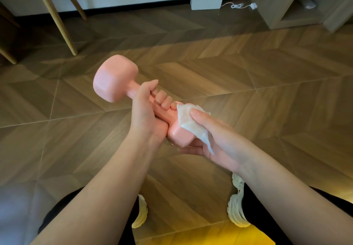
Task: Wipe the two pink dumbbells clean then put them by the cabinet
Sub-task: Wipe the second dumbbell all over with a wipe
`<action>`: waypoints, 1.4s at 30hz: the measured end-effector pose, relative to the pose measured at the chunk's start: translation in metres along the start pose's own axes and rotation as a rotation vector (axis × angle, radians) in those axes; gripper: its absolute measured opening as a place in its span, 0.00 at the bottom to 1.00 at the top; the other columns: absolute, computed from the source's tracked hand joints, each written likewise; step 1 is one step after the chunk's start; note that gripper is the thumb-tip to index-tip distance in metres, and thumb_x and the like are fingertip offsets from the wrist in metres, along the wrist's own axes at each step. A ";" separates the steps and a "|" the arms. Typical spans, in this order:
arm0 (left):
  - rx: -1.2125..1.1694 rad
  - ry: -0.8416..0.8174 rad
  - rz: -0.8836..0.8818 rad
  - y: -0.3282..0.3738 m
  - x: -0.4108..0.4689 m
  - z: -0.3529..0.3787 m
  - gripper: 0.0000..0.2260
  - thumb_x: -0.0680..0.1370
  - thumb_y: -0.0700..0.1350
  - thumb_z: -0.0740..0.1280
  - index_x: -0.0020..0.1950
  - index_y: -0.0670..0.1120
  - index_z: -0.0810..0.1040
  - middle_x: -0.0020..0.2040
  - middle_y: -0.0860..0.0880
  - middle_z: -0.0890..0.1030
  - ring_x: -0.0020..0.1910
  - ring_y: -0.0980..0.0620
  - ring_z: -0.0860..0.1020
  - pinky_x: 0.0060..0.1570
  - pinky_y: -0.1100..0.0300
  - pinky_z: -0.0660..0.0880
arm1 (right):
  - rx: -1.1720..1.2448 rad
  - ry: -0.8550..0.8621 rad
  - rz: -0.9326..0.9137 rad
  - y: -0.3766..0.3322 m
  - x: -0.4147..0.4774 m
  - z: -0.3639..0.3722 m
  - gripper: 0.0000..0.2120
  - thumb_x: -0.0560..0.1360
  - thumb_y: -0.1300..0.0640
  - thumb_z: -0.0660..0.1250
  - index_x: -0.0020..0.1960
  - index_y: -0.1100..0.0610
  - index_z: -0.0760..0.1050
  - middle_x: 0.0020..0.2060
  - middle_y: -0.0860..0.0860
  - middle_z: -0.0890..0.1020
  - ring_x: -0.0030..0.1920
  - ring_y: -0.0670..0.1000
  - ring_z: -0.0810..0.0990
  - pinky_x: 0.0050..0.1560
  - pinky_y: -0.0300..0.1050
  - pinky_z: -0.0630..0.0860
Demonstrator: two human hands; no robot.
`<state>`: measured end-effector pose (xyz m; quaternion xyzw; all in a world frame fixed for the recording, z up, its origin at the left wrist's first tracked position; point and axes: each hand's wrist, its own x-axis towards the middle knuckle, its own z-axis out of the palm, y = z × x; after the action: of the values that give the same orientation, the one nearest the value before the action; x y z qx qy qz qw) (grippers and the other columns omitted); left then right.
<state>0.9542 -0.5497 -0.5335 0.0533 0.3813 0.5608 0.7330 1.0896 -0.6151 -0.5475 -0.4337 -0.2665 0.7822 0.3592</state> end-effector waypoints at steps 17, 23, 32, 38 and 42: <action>0.004 -0.011 0.007 0.004 0.008 -0.005 0.17 0.77 0.41 0.61 0.29 0.48 0.61 0.25 0.53 0.59 0.22 0.53 0.59 0.24 0.62 0.66 | 0.034 0.053 -0.054 0.000 0.007 0.010 0.25 0.73 0.46 0.69 0.68 0.52 0.74 0.60 0.59 0.81 0.54 0.55 0.82 0.54 0.56 0.81; -0.003 0.040 0.013 0.002 0.010 -0.003 0.17 0.77 0.41 0.60 0.30 0.49 0.60 0.23 0.53 0.59 0.21 0.53 0.59 0.24 0.63 0.65 | 0.070 0.022 -0.037 -0.001 0.004 0.002 0.25 0.76 0.50 0.65 0.71 0.57 0.70 0.65 0.65 0.77 0.58 0.59 0.80 0.58 0.60 0.78; 0.042 0.052 0.022 -0.005 0.009 0.001 0.17 0.75 0.40 0.59 0.28 0.49 0.60 0.23 0.53 0.58 0.21 0.53 0.58 0.24 0.63 0.64 | 0.017 0.204 -0.065 0.004 0.010 0.013 0.18 0.79 0.47 0.67 0.64 0.56 0.76 0.55 0.63 0.81 0.49 0.55 0.80 0.48 0.55 0.76; -0.011 0.047 0.031 0.001 0.011 0.001 0.18 0.76 0.40 0.58 0.27 0.49 0.60 0.23 0.53 0.58 0.20 0.53 0.58 0.23 0.63 0.64 | -0.004 -0.002 -0.107 0.001 0.004 0.004 0.24 0.77 0.56 0.70 0.71 0.56 0.69 0.56 0.55 0.80 0.52 0.50 0.79 0.48 0.47 0.78; 0.001 0.060 0.018 -0.007 0.009 0.002 0.18 0.76 0.40 0.59 0.26 0.49 0.60 0.23 0.53 0.58 0.21 0.53 0.58 0.24 0.64 0.64 | -0.039 0.217 -0.076 0.007 0.012 0.014 0.17 0.78 0.53 0.69 0.65 0.54 0.74 0.52 0.61 0.82 0.48 0.54 0.80 0.45 0.51 0.77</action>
<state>0.9617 -0.5436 -0.5397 0.0402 0.4031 0.5686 0.7160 1.0704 -0.6115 -0.5519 -0.5124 -0.2574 0.7112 0.4067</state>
